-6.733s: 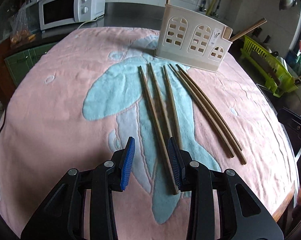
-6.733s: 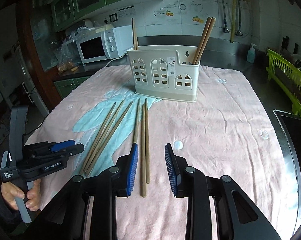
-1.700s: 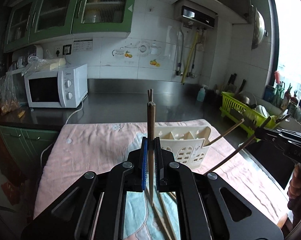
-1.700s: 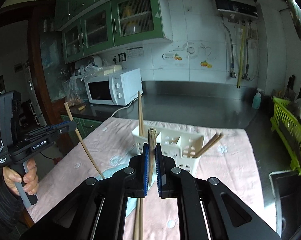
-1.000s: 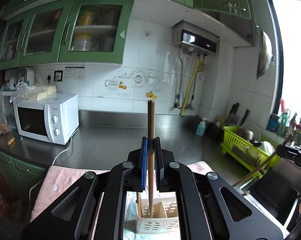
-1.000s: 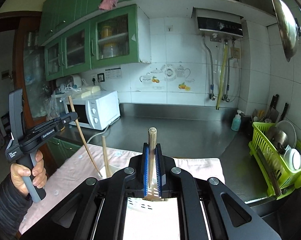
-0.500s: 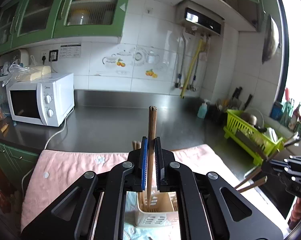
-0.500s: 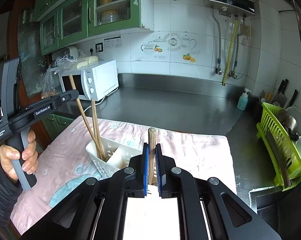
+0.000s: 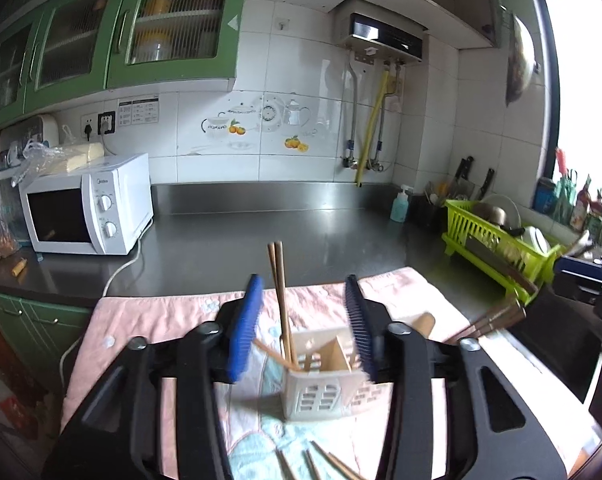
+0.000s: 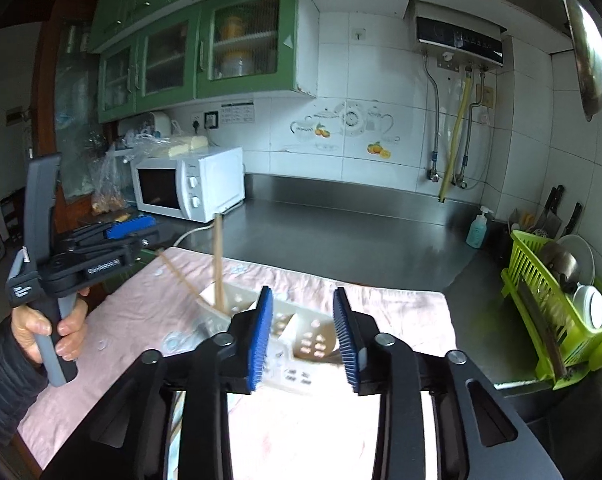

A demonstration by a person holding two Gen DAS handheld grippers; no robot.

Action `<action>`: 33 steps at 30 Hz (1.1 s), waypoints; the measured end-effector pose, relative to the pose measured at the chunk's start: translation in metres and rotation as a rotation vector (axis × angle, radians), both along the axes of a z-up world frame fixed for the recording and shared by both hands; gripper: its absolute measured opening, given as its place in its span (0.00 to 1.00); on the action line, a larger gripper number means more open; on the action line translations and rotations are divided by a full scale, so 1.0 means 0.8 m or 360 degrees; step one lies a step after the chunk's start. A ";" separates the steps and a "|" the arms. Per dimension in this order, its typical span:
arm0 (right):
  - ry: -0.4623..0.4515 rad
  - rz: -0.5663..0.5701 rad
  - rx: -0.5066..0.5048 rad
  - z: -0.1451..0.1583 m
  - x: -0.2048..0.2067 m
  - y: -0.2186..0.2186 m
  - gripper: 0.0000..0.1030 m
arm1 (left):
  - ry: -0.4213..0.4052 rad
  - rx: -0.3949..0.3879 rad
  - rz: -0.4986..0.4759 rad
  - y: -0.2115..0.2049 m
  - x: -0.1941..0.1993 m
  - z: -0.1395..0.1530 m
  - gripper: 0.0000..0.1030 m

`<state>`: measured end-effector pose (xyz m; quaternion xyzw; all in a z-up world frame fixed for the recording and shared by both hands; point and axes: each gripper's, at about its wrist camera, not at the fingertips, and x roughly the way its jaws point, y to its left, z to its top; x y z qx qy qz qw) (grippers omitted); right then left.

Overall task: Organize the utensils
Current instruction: 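Open the left tool to drop its chopstick into the holder while the right tool releases its chopstick, then lower the left tool and grasp a chopstick while the right tool grasps another chopstick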

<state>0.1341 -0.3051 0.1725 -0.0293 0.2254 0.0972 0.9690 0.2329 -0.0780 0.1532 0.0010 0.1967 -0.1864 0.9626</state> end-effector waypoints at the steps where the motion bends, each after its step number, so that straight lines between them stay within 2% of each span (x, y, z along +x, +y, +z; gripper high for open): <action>1: -0.0001 0.0011 0.0009 -0.003 -0.010 0.002 0.35 | -0.0018 0.0012 0.0016 0.002 -0.010 -0.003 0.60; 2: 0.0008 0.0027 0.0021 -0.011 -0.020 0.004 0.35 | -0.0032 0.0018 0.0018 0.003 -0.018 -0.004 0.66; 3: 0.0021 0.0041 0.0026 -0.018 -0.029 0.007 0.39 | -0.0038 0.0023 0.0013 0.005 -0.027 -0.007 0.68; 4: 0.0035 0.0052 0.0031 -0.027 -0.039 0.010 0.44 | -0.0037 0.0025 0.0008 0.006 -0.035 -0.010 0.75; 5: 0.0049 0.0060 0.0033 -0.034 -0.047 0.015 0.46 | -0.0033 0.0025 0.0003 0.009 -0.044 -0.014 0.81; 8: 0.0122 0.0085 0.0052 -0.067 -0.072 0.026 0.46 | -0.0031 0.0025 -0.0005 0.017 -0.071 -0.027 0.91; 10: 0.0197 0.0104 0.0071 -0.091 -0.082 0.031 0.46 | -0.0036 0.0030 0.0006 0.023 -0.091 -0.038 0.94; 17: 0.0462 0.0117 0.0008 -0.188 -0.113 0.056 0.45 | 0.0017 0.0097 0.0041 0.041 -0.149 -0.073 0.95; 19: 0.0540 0.0140 0.0024 -0.212 -0.116 0.059 0.38 | 0.0027 0.0130 0.0073 0.047 -0.161 -0.082 0.95; 22: 0.0617 0.0123 0.0012 -0.243 -0.115 0.063 0.32 | 0.0053 0.0128 0.0090 0.059 -0.180 -0.097 0.95; 25: 0.0665 0.0125 0.0030 -0.260 -0.110 0.064 0.25 | 0.0080 0.0146 0.0104 0.069 -0.192 -0.110 0.95; 29: 0.0702 0.0151 0.0025 -0.275 -0.103 0.074 0.24 | 0.0141 0.0157 0.0107 0.078 -0.203 -0.128 0.95; 33: 0.0722 0.0159 0.0007 -0.285 -0.094 0.083 0.18 | 0.0202 0.0179 0.0086 0.085 -0.208 -0.145 0.95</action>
